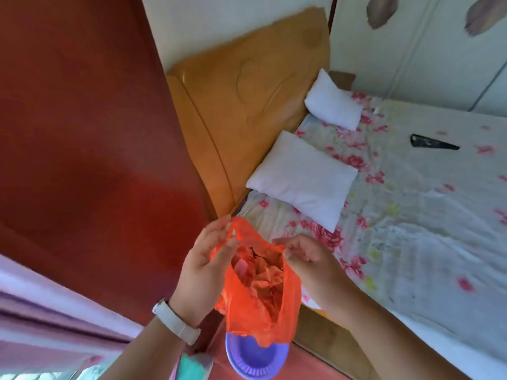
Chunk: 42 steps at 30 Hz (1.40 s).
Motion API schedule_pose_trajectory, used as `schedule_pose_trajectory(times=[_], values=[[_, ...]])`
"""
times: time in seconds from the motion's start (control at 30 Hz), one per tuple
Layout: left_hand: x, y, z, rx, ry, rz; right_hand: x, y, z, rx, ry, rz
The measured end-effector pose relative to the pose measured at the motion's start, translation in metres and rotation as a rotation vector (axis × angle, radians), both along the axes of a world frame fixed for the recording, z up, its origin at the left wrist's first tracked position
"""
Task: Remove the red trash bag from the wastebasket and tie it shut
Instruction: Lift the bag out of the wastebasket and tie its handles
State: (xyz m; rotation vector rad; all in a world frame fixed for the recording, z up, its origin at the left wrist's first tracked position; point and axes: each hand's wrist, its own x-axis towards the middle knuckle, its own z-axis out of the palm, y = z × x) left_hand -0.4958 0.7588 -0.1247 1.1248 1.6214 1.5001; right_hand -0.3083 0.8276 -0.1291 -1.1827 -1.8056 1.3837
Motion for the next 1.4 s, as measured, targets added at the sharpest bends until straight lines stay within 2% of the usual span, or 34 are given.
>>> schedule_pose_trajectory(times=[0.13, 0.3, 0.47, 0.7, 0.87, 1.1, 1.23, 1.4], values=[[0.004, 0.003, 0.076, 0.152, -0.094, -0.196, 0.002, -0.002, 0.061, 0.031, 0.078, 0.058], [0.008, 0.007, 0.154, 0.297, -0.241, -0.318, -0.005, -0.005, 0.133, 0.137, 0.131, 0.061], [0.000, 0.007, 0.195, 0.298, -0.358, -0.346, -0.013, -0.004, 0.176, 0.227, 0.225, -0.038], [0.005, -0.004, 0.213, 0.108, -0.401, -0.447, -0.017, -0.010, 0.214, 0.288, 0.197, -0.091], [0.002, -0.010, 0.216, -0.059, -0.313, -0.635, -0.021, -0.011, 0.229, 0.316, 0.098, -0.097], [0.003, -0.015, 0.226, -0.144, -0.207, -0.750, -0.026, -0.015, 0.247, 0.272, 0.042, -0.058], [0.004, -0.018, 0.233, -0.230, -0.243, -0.816, -0.027, -0.019, 0.256, 0.319, 0.026, -0.021], [0.013, -0.021, 0.234, -0.339, -0.373, -0.860, -0.030, -0.029, 0.267, 0.379, 0.035, 0.016]])
